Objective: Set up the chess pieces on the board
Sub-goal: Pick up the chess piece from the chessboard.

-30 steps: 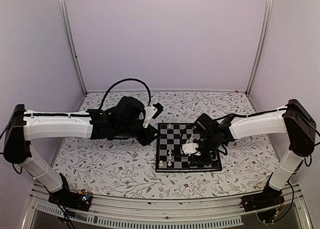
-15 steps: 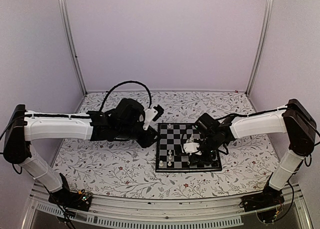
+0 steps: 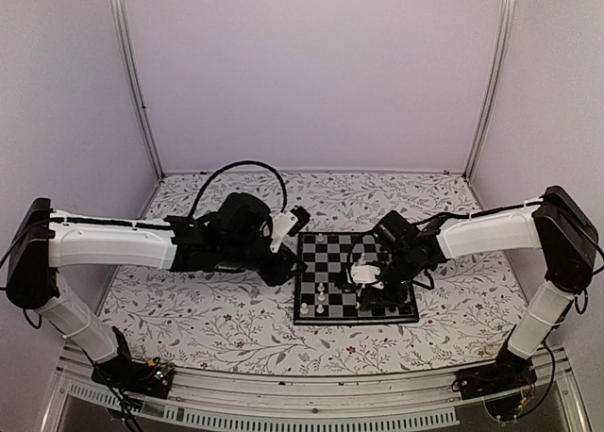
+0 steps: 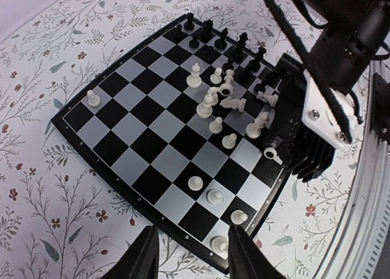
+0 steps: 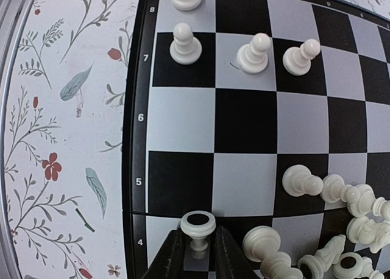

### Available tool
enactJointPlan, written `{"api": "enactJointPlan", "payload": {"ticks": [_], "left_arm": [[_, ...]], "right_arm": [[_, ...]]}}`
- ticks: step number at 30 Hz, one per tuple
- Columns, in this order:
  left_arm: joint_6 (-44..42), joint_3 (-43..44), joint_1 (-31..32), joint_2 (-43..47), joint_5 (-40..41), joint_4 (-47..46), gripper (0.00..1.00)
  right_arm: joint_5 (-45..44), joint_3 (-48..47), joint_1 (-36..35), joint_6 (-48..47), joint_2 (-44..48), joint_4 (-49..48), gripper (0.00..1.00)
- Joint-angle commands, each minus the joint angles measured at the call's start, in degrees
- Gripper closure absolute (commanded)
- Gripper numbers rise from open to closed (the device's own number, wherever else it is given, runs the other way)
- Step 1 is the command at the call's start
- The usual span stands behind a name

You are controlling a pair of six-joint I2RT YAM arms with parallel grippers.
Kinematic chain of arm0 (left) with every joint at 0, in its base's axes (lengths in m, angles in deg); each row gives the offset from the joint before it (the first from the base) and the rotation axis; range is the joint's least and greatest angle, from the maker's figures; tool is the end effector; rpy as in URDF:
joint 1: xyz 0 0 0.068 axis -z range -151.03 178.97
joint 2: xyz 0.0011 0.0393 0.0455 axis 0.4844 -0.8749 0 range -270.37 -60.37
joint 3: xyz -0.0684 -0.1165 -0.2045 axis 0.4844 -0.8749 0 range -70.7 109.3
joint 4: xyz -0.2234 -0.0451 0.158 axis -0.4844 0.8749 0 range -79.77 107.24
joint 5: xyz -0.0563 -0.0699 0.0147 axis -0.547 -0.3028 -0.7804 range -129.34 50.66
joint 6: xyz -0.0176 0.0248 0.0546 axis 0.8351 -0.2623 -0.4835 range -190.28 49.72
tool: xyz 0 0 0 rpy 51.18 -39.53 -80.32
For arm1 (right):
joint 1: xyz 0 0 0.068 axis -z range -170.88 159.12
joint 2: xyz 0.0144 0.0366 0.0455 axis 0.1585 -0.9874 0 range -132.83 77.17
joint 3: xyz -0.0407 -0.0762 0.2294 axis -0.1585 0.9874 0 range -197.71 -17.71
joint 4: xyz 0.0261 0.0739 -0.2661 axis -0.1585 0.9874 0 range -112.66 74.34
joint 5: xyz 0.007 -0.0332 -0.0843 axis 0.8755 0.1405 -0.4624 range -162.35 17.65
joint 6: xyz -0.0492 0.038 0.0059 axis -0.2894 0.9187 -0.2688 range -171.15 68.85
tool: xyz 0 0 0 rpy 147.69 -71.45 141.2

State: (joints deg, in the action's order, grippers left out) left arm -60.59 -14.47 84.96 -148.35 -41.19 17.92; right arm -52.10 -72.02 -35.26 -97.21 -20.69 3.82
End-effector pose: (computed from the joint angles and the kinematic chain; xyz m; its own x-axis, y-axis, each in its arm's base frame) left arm 0.2000 -0.2992 0.1846 -0.4921 0.4284 -0.7579 0.7706 0.6194 -0.1502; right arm 0.2200 0.2383 0.0981 0.0673 -0.8794 -0.4713 -0.9976 -0.0655 -0.0203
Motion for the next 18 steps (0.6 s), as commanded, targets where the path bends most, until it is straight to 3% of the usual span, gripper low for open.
{"api": "enactJointPlan", "payload": {"ticks": [1,4,10,18], "left_arm": [[0.4,-0.2,0.5,0.7,-2.0,-2.2,0.60],[0.2,-0.9,0.6,0.6,-3.3,-3.4,0.60],[2.2,-3.2,0.7,-0.9,-8.0,-10.3,0.60],[5.7,-7.1,0.7,-2.8,-12.9,-19.7,0.60]], "right_arm": [[-2.9,2.2,1.2,0.1,-1.3,2.9,0.82],[-2.6,2.1,1.4,0.2,-1.7,3.0,0.90],[-1.8,1.1,1.6,0.7,-0.9,3.1,0.98],[1.1,-1.1,2.0,2.2,1.8,4.1,1.00]]}}
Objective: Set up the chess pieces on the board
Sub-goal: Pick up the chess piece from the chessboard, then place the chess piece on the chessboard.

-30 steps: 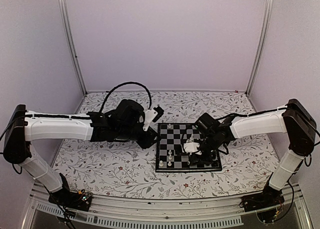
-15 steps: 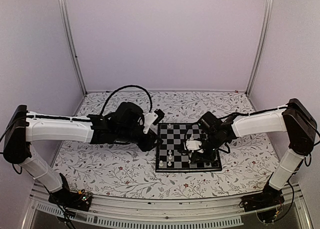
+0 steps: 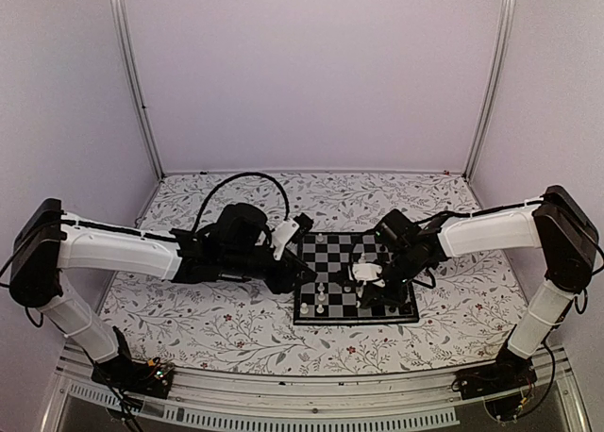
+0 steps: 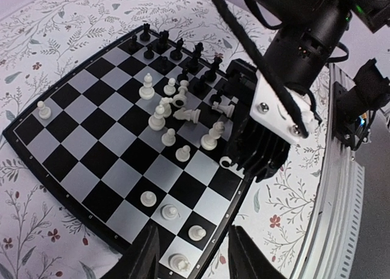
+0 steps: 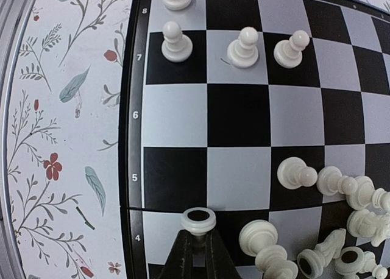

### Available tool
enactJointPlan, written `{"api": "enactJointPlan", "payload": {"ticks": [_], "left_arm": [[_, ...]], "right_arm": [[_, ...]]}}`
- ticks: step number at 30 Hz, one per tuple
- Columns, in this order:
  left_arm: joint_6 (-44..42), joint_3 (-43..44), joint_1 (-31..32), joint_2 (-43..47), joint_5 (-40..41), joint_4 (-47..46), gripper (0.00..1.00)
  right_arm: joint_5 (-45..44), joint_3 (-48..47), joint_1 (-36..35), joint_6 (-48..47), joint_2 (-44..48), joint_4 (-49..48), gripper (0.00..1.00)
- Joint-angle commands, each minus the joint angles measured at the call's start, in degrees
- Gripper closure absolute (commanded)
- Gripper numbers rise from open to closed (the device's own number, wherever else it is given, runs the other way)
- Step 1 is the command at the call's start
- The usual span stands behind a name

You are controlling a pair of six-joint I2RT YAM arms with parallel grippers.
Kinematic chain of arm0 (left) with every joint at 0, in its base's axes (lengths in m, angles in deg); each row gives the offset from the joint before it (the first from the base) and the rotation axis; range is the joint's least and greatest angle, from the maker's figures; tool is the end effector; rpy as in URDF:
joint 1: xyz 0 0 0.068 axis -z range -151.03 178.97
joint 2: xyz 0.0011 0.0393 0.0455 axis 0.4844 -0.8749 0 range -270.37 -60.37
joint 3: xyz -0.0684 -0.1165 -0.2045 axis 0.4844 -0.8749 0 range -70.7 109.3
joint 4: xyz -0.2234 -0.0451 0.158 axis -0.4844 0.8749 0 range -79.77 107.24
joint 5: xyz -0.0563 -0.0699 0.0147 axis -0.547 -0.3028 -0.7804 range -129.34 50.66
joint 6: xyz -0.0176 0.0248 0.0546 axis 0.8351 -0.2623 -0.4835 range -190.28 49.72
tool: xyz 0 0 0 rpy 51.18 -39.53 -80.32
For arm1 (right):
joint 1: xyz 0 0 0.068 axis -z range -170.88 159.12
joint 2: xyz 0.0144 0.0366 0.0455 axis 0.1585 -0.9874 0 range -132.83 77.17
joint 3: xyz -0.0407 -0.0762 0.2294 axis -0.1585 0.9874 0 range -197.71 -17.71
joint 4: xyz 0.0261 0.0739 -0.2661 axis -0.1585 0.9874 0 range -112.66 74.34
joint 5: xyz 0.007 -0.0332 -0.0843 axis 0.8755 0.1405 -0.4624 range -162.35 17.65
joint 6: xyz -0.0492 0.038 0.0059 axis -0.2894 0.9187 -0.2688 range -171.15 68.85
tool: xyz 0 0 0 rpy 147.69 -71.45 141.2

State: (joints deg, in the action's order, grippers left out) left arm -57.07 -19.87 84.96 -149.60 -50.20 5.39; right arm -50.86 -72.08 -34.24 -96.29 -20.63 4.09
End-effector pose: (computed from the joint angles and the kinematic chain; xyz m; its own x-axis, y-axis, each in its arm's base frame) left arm 0.1939 -0.3034 0.1663 -0.5071 0.3502 -0.7875 0.8073 0.5129 -0.2918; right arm 0.2232 0.2347 0.0988 0.0345 -0.8746 -0.4835 -0.9992 -0.0409 0.0026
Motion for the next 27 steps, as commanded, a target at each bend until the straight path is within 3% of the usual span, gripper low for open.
{"api": "enactJointPlan", "payload": {"ticks": [1,27], "left_arm": [[2.5,-1.9,0.8,-2.0,-4.5,-7.9,0.60],[7.2,5.0,2.6,-13.5,-14.0,-16.1,0.59]], "right_arm": [[0.6,-1.5,1.0,1.6,2.3,4.1,1.00],[15.6,-13.7,1.0,3.6,3.9,12.0,1.00]]}}
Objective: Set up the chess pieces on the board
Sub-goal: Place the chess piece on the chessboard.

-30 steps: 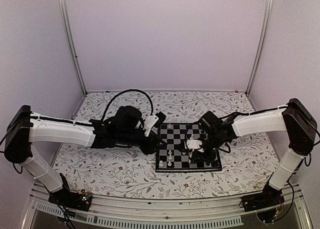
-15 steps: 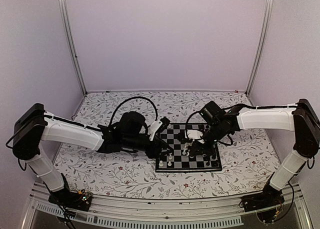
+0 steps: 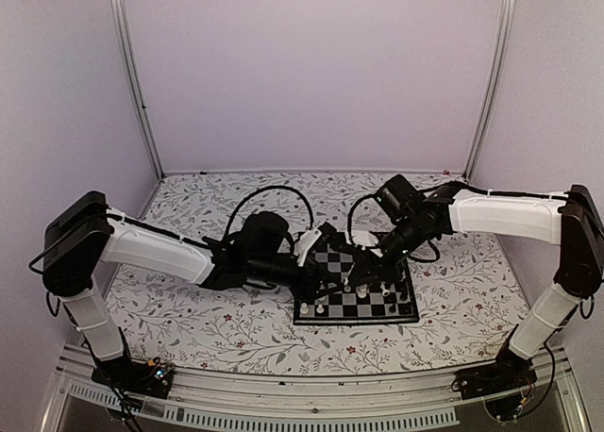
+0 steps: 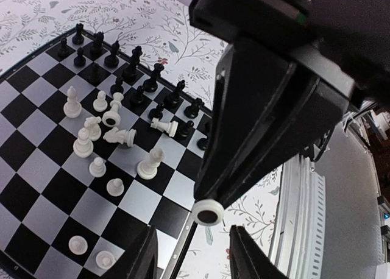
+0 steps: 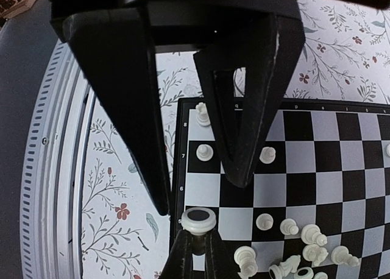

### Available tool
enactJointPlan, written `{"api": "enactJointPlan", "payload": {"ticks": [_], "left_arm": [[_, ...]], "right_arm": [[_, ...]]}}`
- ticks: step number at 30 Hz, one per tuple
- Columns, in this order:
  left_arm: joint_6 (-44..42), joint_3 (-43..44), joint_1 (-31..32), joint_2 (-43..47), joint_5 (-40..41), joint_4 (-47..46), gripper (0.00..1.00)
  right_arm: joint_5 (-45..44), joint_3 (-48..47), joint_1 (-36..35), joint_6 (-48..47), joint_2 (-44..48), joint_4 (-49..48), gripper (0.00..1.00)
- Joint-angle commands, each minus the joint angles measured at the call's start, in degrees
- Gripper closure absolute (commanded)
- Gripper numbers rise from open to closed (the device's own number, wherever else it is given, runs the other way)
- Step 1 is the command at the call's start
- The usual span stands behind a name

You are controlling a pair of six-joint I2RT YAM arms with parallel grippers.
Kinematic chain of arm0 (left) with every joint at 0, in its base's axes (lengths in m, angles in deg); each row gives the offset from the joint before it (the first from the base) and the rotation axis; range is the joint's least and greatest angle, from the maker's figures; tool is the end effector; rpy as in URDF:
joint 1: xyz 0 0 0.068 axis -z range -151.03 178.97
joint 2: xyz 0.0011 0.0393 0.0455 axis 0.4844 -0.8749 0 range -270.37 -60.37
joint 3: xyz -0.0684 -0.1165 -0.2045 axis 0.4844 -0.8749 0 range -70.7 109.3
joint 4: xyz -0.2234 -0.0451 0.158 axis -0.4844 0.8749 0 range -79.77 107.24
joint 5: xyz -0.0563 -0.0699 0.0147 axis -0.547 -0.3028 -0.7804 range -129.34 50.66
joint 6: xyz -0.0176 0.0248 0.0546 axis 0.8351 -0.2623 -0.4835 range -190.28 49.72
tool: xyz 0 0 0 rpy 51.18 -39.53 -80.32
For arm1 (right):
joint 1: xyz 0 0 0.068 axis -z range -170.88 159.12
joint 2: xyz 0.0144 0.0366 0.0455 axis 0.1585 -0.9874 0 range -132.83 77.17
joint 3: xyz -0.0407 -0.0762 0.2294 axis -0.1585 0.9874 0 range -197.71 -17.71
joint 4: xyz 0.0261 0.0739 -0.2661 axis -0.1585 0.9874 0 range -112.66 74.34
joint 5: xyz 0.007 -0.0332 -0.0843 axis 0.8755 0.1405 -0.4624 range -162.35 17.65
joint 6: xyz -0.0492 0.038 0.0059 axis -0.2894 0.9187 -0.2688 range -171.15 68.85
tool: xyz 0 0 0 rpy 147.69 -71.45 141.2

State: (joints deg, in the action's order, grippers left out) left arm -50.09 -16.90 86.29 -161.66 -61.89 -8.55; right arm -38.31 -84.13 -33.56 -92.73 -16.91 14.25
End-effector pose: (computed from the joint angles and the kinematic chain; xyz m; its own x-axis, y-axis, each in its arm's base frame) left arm 0.1956 -0.3387 0.1350 -0.5744 0.3050 -0.7596 0.8105 0.3420 -0.4756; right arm 0.2358 0.2536 0.1773 -0.0064 -0.7540 -0.6568 -0.9930 -0.0725 0.0930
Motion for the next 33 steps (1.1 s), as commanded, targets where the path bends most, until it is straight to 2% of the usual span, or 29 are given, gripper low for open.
{"api": "enactJointPlan", "payload": {"ticks": [1,10,18,22,26,30,33], "left_arm": [[0.3,2.4,1.2,-1.8,-2.7,-2.2,0.59],[0.7,4.3,1.2,-4.0,-4.8,-2.7,0.64],[1.2,4.2,1.2,-4.3,-6.4,-3.4,0.81],[1.6,3.8,1.0,-3.0,-5.6,-3.9,0.87],[2.6,2.2,0.6,0.4,-1.5,-7.0,0.87],[4.1,0.1,0.7,4.5,5.6,-14.7,0.87],[4.7,-1.5,0.7,6.2,10.8,-21.5,0.87]], "right_arm": [[3.0,-1.7,0.3,0.0,0.3,1.9,1.00],[3.6,-1.4,0.3,0.2,0.9,1.9,1.00],[3.7,-1.4,0.3,0.3,1.0,1.5,0.99],[3.8,-1.9,1.6,1.1,2.1,1.5,0.82],[9.4,-3.8,9.1,3.7,5.5,0.0,0.67],[19.3,-6.0,17.1,12.7,7.7,-5.8,0.62],[24.5,-7.5,18.9,21.5,6.8,-9.3,0.59]]}}
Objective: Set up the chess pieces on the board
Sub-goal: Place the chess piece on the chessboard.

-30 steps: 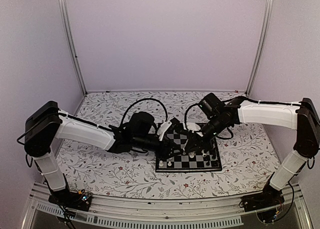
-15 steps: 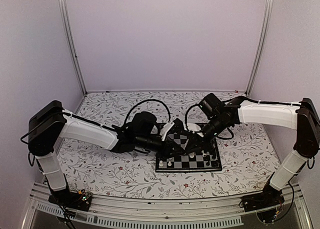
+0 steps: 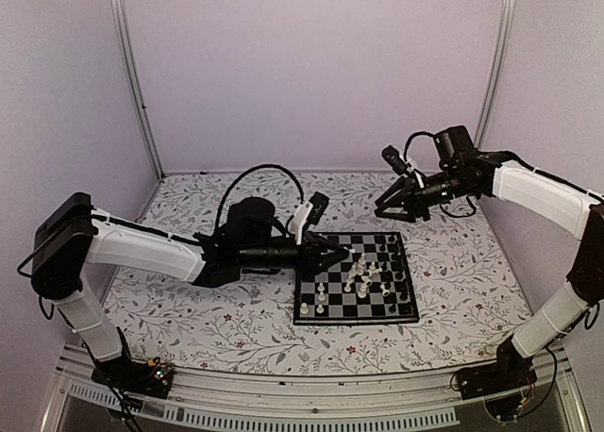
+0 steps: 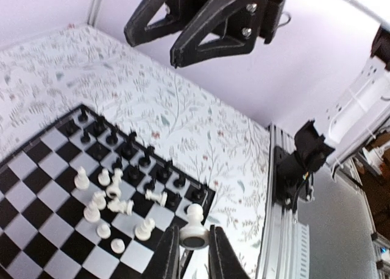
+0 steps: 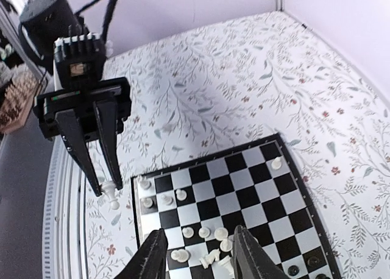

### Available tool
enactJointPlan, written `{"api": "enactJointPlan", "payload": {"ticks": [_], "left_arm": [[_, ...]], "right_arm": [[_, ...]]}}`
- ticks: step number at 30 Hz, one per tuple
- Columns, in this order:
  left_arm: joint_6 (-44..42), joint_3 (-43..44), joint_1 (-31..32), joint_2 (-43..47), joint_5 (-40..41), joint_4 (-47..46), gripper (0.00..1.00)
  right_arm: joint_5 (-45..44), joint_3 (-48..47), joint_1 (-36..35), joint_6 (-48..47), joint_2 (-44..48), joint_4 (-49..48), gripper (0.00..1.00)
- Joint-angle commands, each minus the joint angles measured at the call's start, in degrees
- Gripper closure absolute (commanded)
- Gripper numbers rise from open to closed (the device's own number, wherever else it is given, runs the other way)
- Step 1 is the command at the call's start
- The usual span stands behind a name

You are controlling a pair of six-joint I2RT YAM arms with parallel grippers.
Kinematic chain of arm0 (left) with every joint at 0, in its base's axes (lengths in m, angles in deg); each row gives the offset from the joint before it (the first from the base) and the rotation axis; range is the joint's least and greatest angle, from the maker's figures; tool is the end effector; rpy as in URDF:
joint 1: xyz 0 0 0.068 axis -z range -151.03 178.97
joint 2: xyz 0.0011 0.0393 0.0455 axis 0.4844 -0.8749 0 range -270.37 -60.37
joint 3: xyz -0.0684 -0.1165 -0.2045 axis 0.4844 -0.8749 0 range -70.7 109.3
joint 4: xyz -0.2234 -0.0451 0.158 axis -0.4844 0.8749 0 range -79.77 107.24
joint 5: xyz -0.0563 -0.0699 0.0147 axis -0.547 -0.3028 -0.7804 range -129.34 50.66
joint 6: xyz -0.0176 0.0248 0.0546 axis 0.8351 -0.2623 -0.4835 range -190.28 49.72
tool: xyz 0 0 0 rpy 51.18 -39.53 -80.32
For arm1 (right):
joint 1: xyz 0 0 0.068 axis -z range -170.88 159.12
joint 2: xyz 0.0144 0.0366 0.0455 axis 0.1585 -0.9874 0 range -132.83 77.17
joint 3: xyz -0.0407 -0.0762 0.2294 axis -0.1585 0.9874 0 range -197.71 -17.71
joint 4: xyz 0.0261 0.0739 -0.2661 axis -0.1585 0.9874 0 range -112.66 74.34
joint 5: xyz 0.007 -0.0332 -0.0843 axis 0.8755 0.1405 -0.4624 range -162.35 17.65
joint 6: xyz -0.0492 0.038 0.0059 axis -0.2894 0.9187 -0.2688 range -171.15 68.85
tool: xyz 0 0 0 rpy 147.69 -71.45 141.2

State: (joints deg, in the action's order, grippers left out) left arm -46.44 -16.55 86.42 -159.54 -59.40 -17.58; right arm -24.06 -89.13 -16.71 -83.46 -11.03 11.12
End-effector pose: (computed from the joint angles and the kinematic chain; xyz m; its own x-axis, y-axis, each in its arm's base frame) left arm 0.2006 -0.3447 0.1678 -0.5369 0.1354 -0.8327 0.8211 0.3105 -0.4789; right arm 0.2976 0.1835 0.2489 -0.2043 -0.4940 -0.8451 -0.9774 0.1517 0.1476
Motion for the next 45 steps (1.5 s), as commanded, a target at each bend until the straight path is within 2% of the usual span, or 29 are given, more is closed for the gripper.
{"api": "enactJointPlan", "payload": {"ticks": [1,5,11,24,26,29,32,40,45], "left_arm": [[1.1,-2.3,0.6,4.3,10.0,-14.3,0.87],[1.3,-2.7,0.6,4.1,13.1,-19.1,0.87],[0.9,-0.9,0.9,2.6,13.6,-19.5,0.86],[0.6,1.8,1.0,-0.5,11.8,-20.7,0.86],[0.6,2.3,0.9,-0.8,11.6,-20.9,0.86],[0.7,2.6,1.0,-1.3,11.5,-20.9,0.86],[0.7,2.8,0.9,-1.7,11.7,-20.9,0.85],[0.9,3.3,0.9,-2.5,11.7,-21.5,0.85],[1.0,3.6,0.9,-2.8,11.6,-21.7,0.85]], "right_arm": [[11.5,-2.8,2.1,14.3,0.2,-7.3,0.58],[19.1,-2.3,2.0,26.7,-3.0,-12.1,0.55],[25.9,-1.1,1.5,34.3,-6.1,-16.5,0.50],[28.1,0.1,-0.9,36.3,-5.7,-19.1,0.50],[28.2,0.0,-1.0,36.3,-6.2,-19.1,0.52],[29.1,-0.4,-1.0,36.3,-6.9,-19.2,0.60],[29.6,-0.5,-1.0,36.6,-6.9,-19.6,0.65],[29.5,0.1,-1.1,37.1,-6.5,-20.2,0.70],[29.2,0.3,-1.2,37.1,-6.5,-20.5,0.79]]}}
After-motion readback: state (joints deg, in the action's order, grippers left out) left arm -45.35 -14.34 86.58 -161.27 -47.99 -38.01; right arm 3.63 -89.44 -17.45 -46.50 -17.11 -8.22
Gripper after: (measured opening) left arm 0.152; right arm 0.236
